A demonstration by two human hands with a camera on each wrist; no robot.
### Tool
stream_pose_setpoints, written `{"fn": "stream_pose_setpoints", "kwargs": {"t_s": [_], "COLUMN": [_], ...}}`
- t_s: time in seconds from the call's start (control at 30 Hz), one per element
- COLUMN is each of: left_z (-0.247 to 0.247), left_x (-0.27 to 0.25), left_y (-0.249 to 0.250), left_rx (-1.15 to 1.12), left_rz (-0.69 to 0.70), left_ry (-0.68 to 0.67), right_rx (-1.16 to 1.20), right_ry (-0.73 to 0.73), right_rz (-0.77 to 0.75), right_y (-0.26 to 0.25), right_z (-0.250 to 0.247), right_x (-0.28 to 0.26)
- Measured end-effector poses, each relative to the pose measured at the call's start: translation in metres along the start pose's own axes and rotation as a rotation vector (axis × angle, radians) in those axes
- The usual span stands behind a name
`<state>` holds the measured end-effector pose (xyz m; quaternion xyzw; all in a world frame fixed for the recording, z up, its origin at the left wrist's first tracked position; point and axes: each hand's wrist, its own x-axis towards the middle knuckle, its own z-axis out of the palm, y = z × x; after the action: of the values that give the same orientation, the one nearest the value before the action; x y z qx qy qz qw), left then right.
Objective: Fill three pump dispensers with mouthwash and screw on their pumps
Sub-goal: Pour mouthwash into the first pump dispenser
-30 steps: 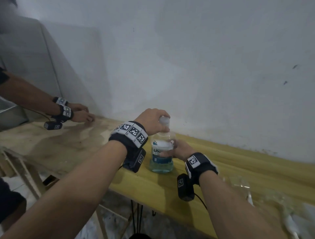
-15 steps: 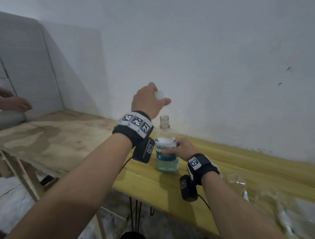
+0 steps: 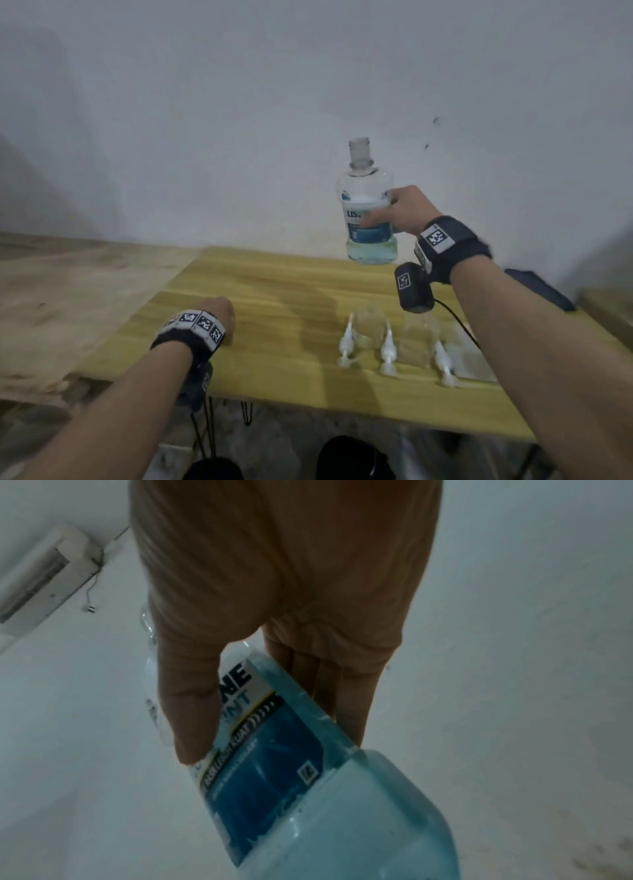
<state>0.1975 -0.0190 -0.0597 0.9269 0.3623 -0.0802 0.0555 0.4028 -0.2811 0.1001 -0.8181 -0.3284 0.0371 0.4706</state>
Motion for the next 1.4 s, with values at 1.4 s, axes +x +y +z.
{"fn": "stream_pose_setpoints", "kwargs": {"t_s": [1.4], "left_z": [-0.012], "left_x": [-0.001], "left_y": [0.050], "left_rx": [-0.484], "left_rz": [0.208], "left_ry": [0.113], "right_rx": [-0.517], "right_ry": [-0.185], "right_rz": [-0.037], "right_y": [0.018], "right_z": [0.058], "right_x": [0.010]}}
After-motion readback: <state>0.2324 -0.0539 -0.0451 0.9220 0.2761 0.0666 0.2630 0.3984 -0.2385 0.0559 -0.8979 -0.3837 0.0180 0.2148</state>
